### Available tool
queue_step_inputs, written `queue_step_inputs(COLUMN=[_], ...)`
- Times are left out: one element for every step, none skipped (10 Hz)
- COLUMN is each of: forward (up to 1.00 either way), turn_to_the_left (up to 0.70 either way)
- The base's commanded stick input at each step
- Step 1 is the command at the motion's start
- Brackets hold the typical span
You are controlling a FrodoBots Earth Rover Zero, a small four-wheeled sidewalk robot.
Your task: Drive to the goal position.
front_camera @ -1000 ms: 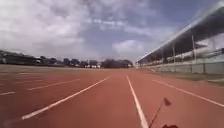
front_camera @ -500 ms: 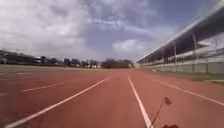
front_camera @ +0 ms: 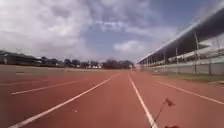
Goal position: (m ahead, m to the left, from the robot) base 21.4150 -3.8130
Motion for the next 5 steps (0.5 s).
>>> queue_step_inputs(forward=[0.70, 0.70, 0.70, 0.70, 0.70], turn_to_the_left=[0.00, 0.00, 0.00, 0.00, 0.00])
